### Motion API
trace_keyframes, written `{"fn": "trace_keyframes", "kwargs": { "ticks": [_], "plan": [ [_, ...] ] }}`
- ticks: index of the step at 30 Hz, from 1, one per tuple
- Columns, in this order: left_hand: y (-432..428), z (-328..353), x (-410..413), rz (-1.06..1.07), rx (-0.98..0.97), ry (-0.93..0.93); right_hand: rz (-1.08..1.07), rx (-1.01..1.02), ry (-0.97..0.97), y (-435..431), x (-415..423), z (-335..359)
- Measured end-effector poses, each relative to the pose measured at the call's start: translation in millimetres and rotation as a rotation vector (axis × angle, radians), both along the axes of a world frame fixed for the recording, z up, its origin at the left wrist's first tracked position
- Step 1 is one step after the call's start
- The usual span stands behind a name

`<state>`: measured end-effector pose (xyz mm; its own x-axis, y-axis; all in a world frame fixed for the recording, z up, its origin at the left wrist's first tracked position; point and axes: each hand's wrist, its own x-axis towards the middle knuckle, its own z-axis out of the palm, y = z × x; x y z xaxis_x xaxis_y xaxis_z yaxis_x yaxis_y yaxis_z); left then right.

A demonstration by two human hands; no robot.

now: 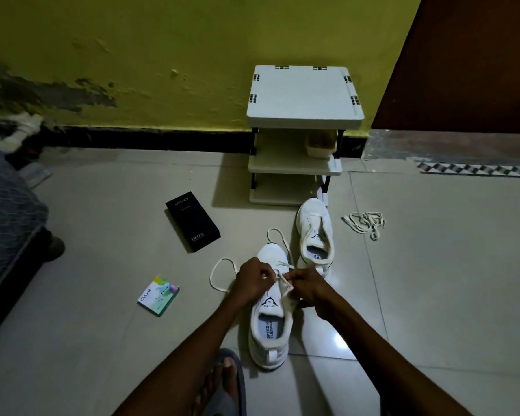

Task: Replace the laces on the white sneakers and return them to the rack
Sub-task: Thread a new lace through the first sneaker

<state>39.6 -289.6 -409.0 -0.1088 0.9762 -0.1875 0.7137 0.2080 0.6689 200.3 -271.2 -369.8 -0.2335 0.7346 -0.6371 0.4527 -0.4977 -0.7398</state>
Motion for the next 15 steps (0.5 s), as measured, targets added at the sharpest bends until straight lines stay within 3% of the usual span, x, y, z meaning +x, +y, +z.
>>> {"fn": "trace_keyframes", "kwargs": {
  "ticks": [4,11,15],
  "plan": [
    [-0.2,-1.8,6.0,0.034,0.035,-0.003,0.026,0.009,-0.008,2.2,0.3,-2.6],
    [-4.1,0.3,6.6,0.089,0.068,-0.166,0.077,0.156,0.031,6.6,-0.3,-8.3],
    [-4.1,-0.4,8.5,0.128,0.02,-0.185,-0.013,0.357,-0.15,3.8,-12.0,-20.4]
  ]
}}
